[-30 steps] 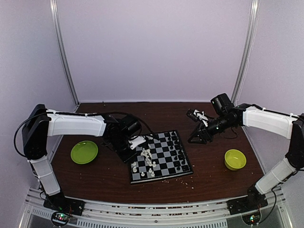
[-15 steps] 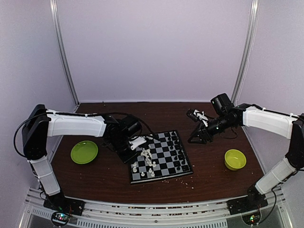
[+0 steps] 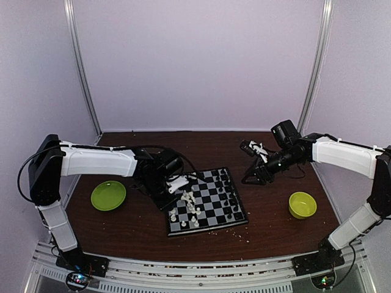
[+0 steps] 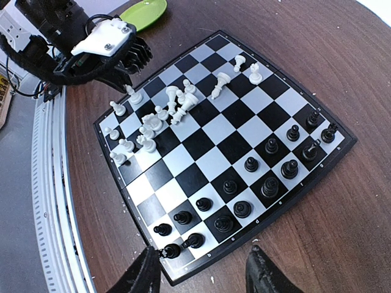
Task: Set up the chess pieces on the board
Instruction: Place the bishop on f1, then pick up the king from the chessboard.
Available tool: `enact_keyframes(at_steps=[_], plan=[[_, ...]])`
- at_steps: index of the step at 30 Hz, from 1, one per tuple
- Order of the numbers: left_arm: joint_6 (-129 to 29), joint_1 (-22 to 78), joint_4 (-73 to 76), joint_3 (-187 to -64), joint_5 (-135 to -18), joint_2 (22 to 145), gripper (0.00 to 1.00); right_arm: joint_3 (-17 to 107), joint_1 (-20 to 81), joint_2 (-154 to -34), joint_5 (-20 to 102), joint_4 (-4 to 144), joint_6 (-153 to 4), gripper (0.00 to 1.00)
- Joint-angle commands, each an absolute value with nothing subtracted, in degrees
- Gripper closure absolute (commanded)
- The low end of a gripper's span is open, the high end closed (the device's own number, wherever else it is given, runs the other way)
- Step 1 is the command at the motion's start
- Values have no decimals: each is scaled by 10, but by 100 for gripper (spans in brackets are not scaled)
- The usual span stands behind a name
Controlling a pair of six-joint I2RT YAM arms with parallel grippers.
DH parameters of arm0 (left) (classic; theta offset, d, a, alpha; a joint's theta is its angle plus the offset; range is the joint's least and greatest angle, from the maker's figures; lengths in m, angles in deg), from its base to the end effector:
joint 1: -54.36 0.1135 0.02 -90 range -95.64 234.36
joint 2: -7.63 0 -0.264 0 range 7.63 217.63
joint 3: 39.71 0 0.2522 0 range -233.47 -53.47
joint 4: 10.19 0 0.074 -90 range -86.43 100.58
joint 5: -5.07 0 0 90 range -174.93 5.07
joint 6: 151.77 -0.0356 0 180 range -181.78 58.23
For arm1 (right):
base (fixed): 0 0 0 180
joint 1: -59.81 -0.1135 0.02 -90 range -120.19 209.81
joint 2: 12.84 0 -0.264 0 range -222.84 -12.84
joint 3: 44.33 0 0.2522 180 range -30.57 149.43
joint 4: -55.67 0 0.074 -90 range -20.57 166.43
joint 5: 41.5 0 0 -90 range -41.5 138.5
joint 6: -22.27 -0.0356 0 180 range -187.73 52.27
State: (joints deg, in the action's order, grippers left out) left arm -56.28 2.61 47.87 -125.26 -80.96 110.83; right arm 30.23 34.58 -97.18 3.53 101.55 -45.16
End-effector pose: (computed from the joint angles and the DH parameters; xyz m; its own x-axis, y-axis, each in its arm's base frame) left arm 0.2133 -0.2745 0.1879 -0.6732 0.6997 -0.2393 0.7330 0.6742 -0.0904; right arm 0.2593 0.1500 0.2515 -0.4356 -0.5054 -0.7449 -0.8982 0.2990 0.3224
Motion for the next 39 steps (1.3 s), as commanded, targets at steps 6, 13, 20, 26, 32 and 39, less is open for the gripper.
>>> enact_keyframes(at_steps=[6, 13, 20, 26, 32, 39], plan=[[-558, 24, 476, -1265, -815, 1104, 83, 305, 350, -970, 30, 1019, -451, 52], [-570, 25, 474, -1300, -818, 1079, 65, 305, 349, -965, 30, 1018, -451, 52], [-709, 35, 380, -1283, -765, 1082, 68, 305, 350, -959, 35, 1020, -447, 52], [-825, 54, 346, -1293, -714, 1107, 72, 304, 350, -956, 38, 1020, -446, 52], [-872, 62, 368, -1322, -704, 1153, 72, 302, 359, -956, 40, 1020, -445, 52], [-878, 65, 363, -1322, -714, 1177, 71, 304, 362, -970, 35, 1023, -439, 52]])
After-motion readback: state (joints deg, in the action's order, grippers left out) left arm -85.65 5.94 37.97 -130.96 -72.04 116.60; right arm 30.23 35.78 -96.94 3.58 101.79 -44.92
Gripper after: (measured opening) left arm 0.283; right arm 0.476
